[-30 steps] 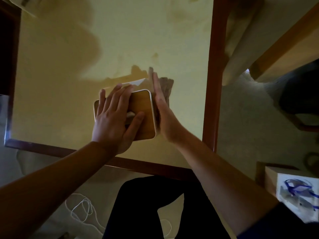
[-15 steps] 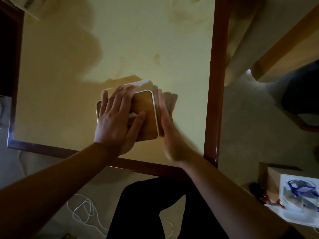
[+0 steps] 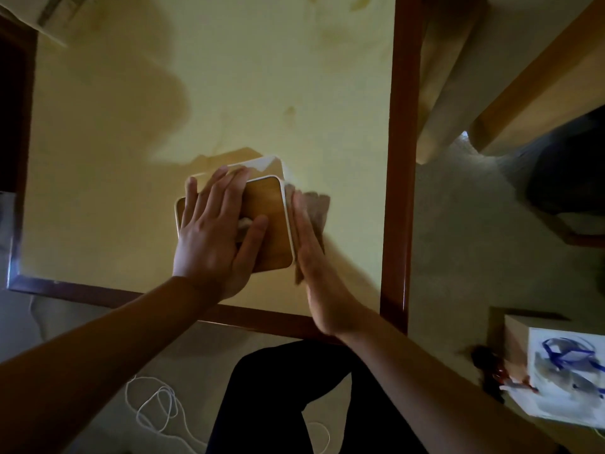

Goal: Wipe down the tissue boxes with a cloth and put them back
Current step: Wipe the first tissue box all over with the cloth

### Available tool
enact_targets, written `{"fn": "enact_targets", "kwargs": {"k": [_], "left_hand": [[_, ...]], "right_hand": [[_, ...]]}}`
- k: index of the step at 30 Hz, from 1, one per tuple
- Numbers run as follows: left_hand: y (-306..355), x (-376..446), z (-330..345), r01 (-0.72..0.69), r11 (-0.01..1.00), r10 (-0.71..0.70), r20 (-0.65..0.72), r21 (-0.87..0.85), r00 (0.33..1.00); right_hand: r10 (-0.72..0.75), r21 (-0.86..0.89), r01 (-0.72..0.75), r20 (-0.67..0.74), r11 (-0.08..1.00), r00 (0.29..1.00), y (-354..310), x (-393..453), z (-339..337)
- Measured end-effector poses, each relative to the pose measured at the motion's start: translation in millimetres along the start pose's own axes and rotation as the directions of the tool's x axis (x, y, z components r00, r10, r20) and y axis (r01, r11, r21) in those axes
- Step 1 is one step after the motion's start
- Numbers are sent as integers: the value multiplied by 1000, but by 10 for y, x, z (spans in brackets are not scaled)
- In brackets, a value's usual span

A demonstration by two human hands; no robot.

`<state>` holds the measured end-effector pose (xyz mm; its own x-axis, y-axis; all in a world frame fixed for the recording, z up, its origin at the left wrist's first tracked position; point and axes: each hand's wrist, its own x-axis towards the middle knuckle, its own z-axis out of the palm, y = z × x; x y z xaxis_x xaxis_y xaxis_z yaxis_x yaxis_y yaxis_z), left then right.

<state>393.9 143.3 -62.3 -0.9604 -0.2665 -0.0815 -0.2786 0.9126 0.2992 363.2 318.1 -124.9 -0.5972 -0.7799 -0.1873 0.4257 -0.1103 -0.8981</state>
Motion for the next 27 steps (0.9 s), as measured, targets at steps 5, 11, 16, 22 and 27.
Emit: {"fn": "enact_targets", "kwargs": {"k": [5,11,16,22,27], "left_hand": [[-7,0,11,5,1000,-5,0,-4,1000],[-3,6,-5,1,1000,-1,-4,-1,1000],[0,5,-2,3,1000,-3,-5,8,1000],[5,-9,-2,-4,1000,4,-6,9,1000],[-11,-11,2,-4,1000,4,-2,12,1000]], "right_hand": [[21,-100,-21,5,995,1000,71,-323,97],[-60,-176,57,-14,983,998,2,271,-74],[-67,-204,60,-25,977,997,-150,995,-241],[-147,-218,143,-3,965,989,-144,817,-188],[-97,-118,97,6,988,995,16,17,3]]}}
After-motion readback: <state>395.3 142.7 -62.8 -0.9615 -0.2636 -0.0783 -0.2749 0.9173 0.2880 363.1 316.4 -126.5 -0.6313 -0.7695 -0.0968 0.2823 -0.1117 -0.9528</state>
